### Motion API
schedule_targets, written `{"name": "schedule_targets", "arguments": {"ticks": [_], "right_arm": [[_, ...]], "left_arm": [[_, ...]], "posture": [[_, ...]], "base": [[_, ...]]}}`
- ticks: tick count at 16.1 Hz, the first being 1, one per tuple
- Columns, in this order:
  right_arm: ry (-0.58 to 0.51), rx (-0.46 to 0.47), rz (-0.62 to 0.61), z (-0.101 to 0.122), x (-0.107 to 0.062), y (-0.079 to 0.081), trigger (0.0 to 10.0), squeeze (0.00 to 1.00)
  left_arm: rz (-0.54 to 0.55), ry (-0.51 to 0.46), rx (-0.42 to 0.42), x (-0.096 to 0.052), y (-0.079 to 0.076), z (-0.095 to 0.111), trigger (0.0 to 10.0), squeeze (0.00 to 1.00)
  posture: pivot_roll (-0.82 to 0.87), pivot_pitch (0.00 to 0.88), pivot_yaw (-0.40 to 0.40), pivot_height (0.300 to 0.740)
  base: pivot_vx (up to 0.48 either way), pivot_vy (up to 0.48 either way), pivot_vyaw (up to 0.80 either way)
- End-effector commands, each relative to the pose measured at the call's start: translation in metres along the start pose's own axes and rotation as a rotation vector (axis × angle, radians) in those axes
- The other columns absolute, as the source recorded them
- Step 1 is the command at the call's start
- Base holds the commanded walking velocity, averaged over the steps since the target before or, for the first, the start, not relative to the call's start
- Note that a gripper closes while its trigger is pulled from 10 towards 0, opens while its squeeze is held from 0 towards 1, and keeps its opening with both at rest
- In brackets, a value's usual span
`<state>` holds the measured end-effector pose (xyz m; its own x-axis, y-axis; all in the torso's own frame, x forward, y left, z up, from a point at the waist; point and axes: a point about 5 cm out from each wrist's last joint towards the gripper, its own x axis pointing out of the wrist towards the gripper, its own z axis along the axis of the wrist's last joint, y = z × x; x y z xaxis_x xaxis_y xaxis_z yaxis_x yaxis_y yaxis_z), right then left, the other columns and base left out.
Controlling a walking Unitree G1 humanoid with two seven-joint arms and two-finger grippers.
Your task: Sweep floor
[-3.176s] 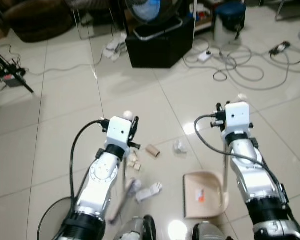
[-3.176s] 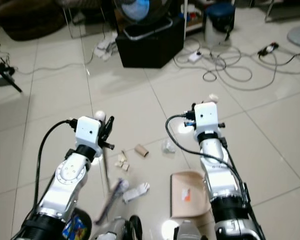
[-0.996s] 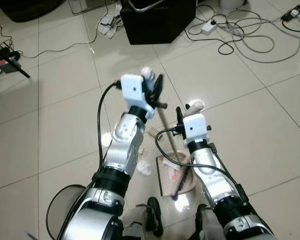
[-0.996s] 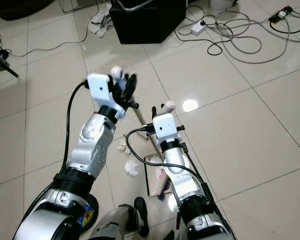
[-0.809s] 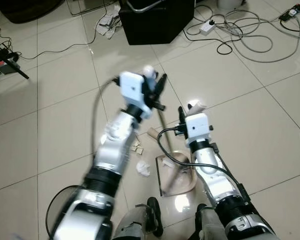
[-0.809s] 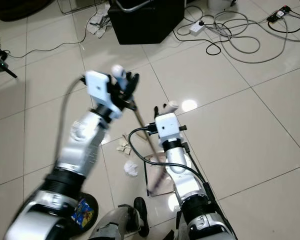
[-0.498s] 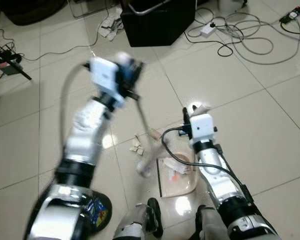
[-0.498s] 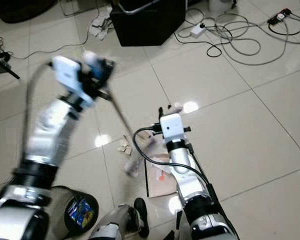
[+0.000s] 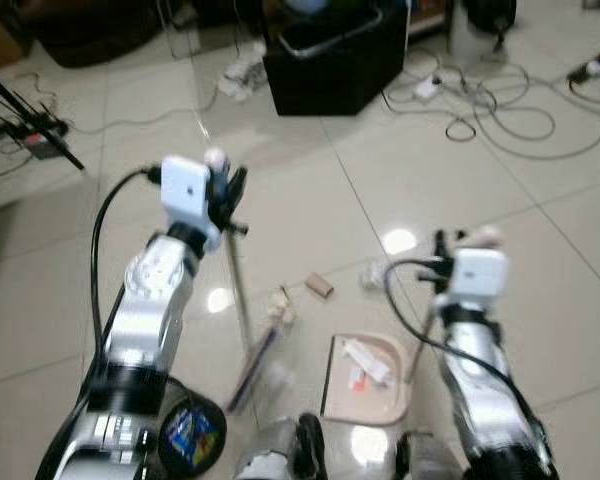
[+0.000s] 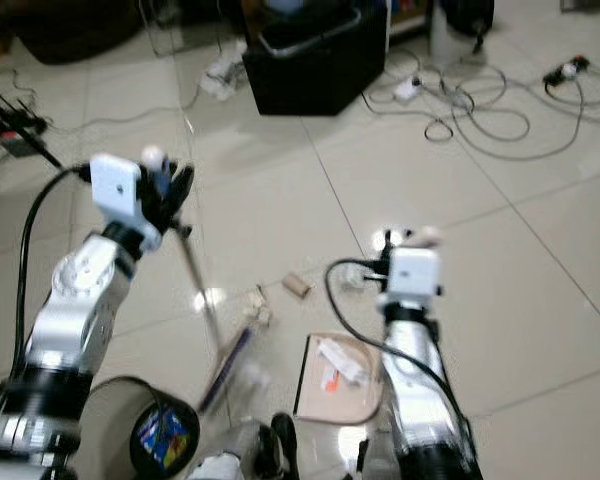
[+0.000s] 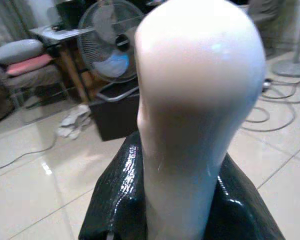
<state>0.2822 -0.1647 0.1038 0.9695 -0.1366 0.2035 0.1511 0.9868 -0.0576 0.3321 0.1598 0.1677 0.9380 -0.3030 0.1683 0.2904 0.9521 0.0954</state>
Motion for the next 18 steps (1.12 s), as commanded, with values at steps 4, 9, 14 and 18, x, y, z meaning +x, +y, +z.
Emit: {"name": "schedule_targets", "arguments": {"ticks": [4,9,14,18], "right_arm": [[-0.102,0.065,-0.022,0.054,0.011,-0.007,10.0,0.00],[-0.070,0.095,0.023,0.090,0.024,-0.008,10.0,0.00],[-0.075,0.184,0.063,0.118,0.038,-0.001,10.0,0.00],[-0.073,0.222,0.042,0.124,0.041,-0.002,10.0,0.00]], "left_arm": [[0.079,-0.003,0.029,-0.018,0.004,-0.001,10.0,0.00],[0.109,0.027,0.098,-0.035,-0.004,-0.007,10.0,0.00],[0.125,0.023,0.152,-0.039,-0.007,-0.003,10.0,0.00],[0.130,0.031,0.177,-0.046,-0.004,-0.001,10.0,0.00]], "posture": [[-0.12,0.035,0.155,0.740],[-0.14,0.004,0.082,0.740],[-0.12,0.000,0.051,0.740],[-0.09,0.000,0.065,0.740]], "base": [[0.000,0.000,0.00],[0.000,-0.230,0.00],[0.000,-0.453,0.00],[0.000,-0.480,0.00]]}}
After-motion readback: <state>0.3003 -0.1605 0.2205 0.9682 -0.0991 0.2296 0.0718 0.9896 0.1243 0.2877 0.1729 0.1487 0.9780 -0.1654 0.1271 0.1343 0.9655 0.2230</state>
